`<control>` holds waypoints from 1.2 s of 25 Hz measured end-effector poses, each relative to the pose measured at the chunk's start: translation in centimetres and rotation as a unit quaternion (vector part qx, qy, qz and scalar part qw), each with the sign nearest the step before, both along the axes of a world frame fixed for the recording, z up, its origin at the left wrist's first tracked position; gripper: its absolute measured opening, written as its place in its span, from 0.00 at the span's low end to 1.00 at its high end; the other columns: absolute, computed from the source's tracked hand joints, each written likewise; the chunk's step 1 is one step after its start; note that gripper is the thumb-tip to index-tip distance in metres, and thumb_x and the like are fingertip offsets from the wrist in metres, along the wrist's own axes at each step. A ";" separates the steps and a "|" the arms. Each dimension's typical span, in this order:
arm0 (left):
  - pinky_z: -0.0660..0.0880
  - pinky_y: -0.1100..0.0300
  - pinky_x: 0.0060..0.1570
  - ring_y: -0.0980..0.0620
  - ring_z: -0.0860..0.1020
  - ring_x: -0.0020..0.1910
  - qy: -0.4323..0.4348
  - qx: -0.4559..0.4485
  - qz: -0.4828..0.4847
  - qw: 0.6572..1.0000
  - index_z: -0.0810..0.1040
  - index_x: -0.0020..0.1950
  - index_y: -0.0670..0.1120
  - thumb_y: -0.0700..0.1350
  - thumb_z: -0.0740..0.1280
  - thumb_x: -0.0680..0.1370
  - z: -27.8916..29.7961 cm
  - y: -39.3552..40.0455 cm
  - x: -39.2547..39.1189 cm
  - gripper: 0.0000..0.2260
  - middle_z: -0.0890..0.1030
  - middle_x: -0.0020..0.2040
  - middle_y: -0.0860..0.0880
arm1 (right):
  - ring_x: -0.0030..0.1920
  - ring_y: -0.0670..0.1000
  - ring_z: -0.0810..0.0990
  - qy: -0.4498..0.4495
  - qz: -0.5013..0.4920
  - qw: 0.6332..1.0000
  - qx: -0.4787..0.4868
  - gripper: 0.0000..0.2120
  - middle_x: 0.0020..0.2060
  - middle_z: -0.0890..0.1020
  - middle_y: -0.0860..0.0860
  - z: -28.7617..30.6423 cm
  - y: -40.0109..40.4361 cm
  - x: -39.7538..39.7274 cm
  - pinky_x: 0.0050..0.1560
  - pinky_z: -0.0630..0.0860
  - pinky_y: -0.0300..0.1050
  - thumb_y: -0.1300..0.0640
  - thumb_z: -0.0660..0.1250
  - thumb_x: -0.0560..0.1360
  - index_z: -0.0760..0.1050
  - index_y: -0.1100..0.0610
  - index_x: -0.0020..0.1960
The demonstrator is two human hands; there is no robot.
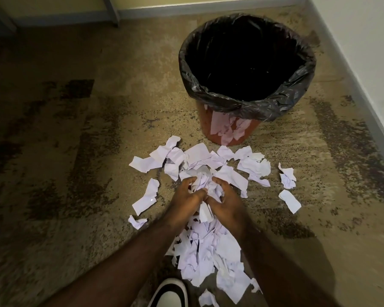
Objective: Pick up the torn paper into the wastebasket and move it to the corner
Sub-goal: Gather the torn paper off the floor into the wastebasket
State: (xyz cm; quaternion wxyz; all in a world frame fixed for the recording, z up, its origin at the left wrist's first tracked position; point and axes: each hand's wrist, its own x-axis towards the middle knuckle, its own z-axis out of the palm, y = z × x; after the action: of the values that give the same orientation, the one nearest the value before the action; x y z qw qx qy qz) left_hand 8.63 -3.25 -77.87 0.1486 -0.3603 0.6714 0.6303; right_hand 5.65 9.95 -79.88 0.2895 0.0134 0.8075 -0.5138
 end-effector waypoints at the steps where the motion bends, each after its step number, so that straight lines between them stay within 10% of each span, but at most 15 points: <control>1: 0.80 0.53 0.54 0.49 0.79 0.57 0.004 -0.001 0.005 1.000 0.71 0.67 0.53 0.46 0.68 0.74 0.6 -0.2 -0.3 0.22 0.77 0.63 0.50 | 0.67 0.45 0.74 0.006 0.007 1.000 0.000 0.27 0.69 0.75 0.45 0.5 0.0 -0.4 0.65 0.72 0.40 0.51 0.72 0.76 0.69 0.45 0.73; 30: 0.84 0.53 0.40 0.47 0.84 0.45 0.299 -0.053 -0.031 0.952 0.74 0.61 0.45 0.42 0.65 0.77 24.6 -2.4 -15.2 0.13 0.82 0.53 0.44 | 0.49 0.48 0.87 0.244 -0.026 0.962 -0.117 0.19 0.50 0.87 0.49 25.5 -2.9 -15.6 0.48 0.86 0.48 0.57 0.75 0.73 0.79 0.56 0.63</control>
State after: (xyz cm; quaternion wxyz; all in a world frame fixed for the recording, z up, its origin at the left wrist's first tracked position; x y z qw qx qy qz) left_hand -6.56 -5.62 -53.28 -0.0587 -0.1410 0.7283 0.6680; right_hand -9.94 7.02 -54.39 0.0700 -0.1254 0.7870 -0.6000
